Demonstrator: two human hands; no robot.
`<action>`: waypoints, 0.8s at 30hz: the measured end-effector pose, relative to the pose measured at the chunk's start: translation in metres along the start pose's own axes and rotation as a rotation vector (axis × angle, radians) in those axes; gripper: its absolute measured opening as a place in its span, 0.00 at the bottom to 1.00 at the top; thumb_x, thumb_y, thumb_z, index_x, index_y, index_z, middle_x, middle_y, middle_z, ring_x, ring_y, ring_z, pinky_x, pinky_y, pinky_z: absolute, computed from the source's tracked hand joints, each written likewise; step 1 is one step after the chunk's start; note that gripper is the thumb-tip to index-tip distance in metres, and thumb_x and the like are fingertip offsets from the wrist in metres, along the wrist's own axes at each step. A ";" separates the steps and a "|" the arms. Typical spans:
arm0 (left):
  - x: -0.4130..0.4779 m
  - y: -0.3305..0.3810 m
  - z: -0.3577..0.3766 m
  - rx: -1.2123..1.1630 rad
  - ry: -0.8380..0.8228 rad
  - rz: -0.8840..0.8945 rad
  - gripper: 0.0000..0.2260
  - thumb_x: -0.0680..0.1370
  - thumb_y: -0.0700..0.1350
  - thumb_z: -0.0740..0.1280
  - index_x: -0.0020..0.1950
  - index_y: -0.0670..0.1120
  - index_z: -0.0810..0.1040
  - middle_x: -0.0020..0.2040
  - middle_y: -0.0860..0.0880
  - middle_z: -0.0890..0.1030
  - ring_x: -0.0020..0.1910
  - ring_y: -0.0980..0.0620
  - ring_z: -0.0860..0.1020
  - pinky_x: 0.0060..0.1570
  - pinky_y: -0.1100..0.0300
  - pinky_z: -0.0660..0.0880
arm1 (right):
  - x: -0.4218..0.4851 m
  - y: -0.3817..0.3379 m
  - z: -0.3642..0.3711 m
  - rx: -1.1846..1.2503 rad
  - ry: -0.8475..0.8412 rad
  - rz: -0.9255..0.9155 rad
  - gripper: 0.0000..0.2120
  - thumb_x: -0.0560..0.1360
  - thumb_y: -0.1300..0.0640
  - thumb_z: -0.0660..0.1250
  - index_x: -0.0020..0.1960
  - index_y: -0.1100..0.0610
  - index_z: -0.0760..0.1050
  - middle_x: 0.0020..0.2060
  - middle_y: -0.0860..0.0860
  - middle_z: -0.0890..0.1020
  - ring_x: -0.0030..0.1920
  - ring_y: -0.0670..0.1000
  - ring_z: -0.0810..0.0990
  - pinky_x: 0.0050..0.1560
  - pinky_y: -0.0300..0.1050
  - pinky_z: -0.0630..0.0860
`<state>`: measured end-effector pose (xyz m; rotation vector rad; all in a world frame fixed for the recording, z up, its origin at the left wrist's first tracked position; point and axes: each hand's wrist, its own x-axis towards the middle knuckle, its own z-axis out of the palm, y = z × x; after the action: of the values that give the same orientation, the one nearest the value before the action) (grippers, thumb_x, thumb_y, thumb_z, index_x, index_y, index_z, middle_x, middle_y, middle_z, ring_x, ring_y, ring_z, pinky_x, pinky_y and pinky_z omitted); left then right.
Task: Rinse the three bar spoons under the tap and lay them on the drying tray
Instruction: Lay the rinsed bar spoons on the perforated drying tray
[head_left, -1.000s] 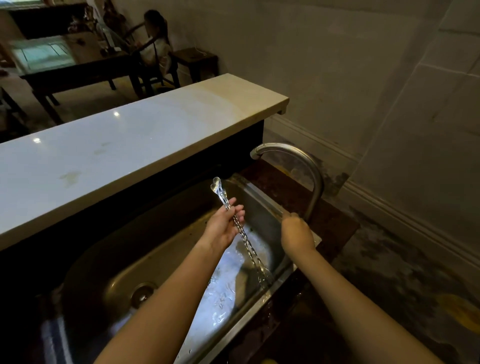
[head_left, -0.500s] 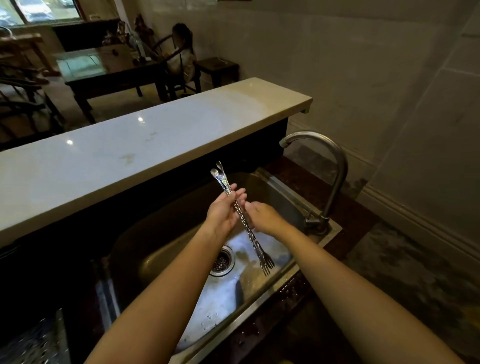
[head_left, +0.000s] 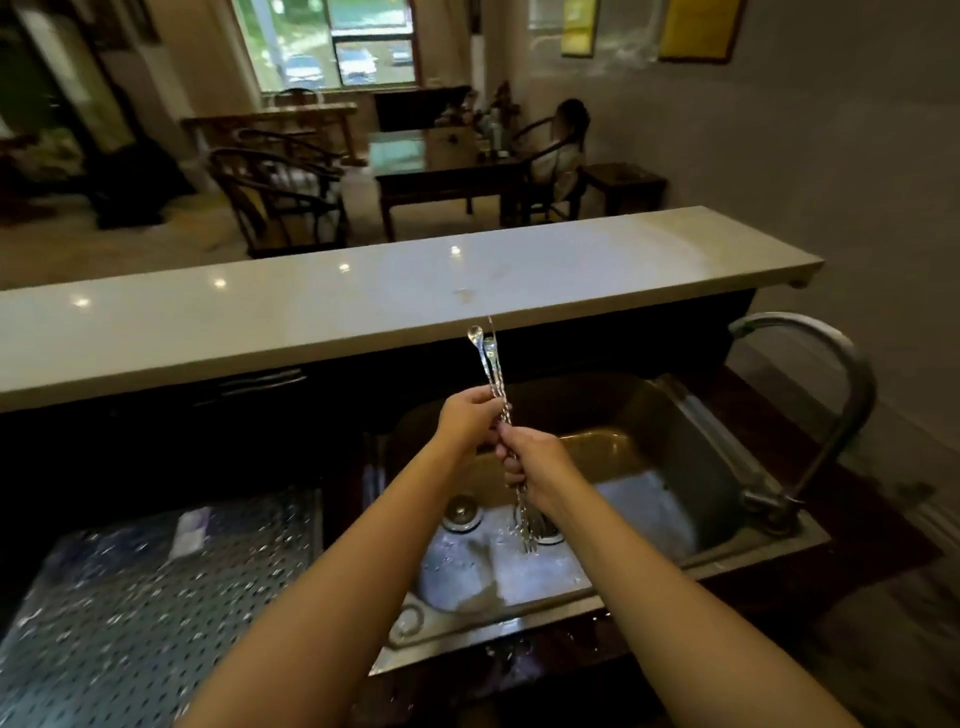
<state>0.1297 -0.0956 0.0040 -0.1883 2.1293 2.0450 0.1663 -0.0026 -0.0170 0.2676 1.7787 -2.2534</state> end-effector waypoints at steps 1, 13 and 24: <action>-0.010 -0.004 -0.008 -0.014 0.033 -0.010 0.06 0.79 0.36 0.60 0.44 0.41 0.75 0.31 0.45 0.72 0.17 0.59 0.68 0.17 0.68 0.65 | -0.004 0.004 0.008 -0.007 -0.019 0.009 0.15 0.80 0.59 0.57 0.36 0.57 0.74 0.27 0.50 0.69 0.23 0.43 0.61 0.20 0.33 0.57; -0.107 -0.044 -0.133 -0.193 0.493 -0.073 0.10 0.78 0.34 0.61 0.58 0.38 0.76 0.29 0.46 0.73 0.14 0.60 0.68 0.16 0.69 0.64 | -0.045 0.064 0.142 0.009 -0.287 0.180 0.15 0.80 0.62 0.57 0.35 0.58 0.70 0.27 0.53 0.69 0.15 0.40 0.62 0.15 0.31 0.56; -0.116 -0.036 -0.243 -0.155 0.504 -0.049 0.10 0.78 0.33 0.58 0.54 0.41 0.76 0.28 0.48 0.74 0.21 0.57 0.70 0.19 0.68 0.67 | -0.031 0.081 0.243 0.082 -0.387 0.207 0.13 0.80 0.60 0.57 0.41 0.60 0.77 0.26 0.51 0.78 0.21 0.43 0.75 0.20 0.34 0.72</action>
<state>0.2399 -0.3443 0.0026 -0.8502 2.1846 2.3200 0.2249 -0.2537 -0.0260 0.0238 1.3962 -2.0646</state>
